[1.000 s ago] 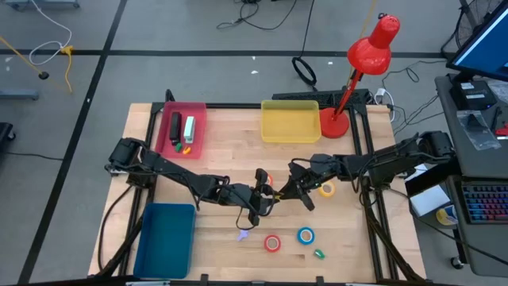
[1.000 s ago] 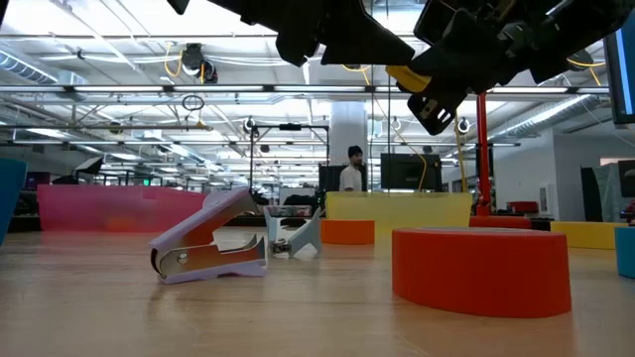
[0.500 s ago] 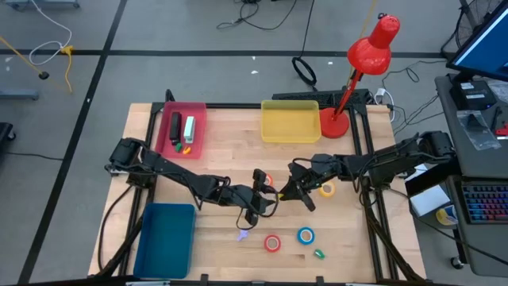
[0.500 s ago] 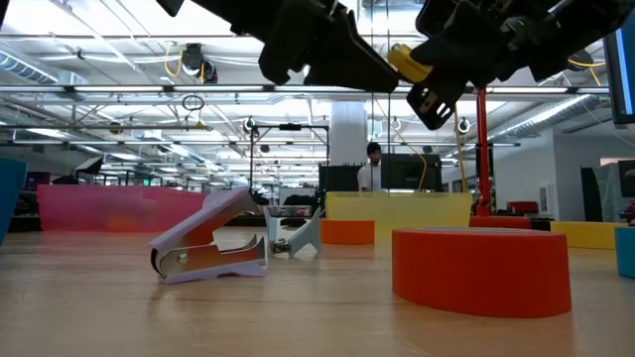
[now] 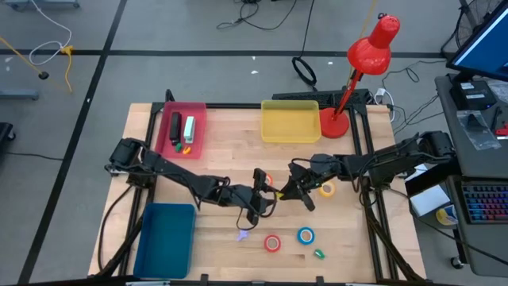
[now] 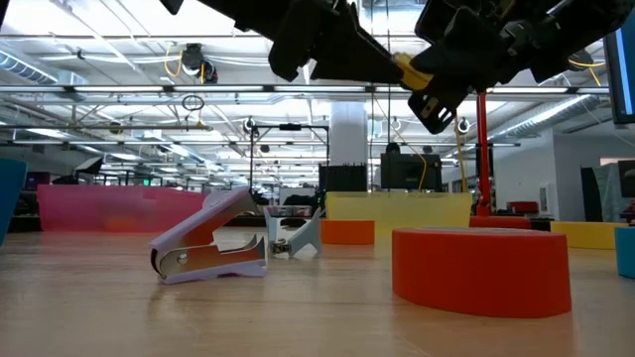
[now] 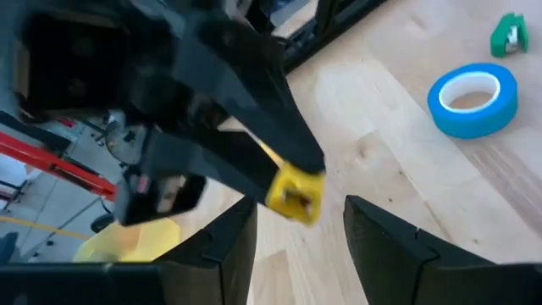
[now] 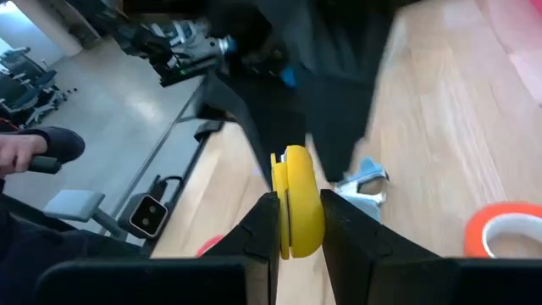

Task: Pick and place Stapler, Stapler remover, tape
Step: Put the yellow stapler into the pink bin

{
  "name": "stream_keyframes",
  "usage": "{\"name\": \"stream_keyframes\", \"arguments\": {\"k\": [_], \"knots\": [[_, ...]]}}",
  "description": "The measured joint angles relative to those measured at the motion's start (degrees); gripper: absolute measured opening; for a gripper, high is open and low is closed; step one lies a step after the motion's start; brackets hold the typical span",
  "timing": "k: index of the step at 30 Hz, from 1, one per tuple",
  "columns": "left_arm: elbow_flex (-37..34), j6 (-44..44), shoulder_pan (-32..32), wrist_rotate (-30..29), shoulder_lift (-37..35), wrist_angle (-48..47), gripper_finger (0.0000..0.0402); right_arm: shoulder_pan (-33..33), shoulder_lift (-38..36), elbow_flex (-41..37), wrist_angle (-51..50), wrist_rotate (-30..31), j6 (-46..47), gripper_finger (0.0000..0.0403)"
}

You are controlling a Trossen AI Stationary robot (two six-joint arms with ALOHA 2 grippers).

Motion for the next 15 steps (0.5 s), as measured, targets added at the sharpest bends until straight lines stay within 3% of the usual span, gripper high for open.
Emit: {"name": "stream_keyframes", "arguments": {"k": [15], "knots": [[0.0,1.1,-0.7,1.7,0.0,2.6,0.0163,-0.2,0.0,0.0,0.9,0.1,-0.2,0.0054]]}}
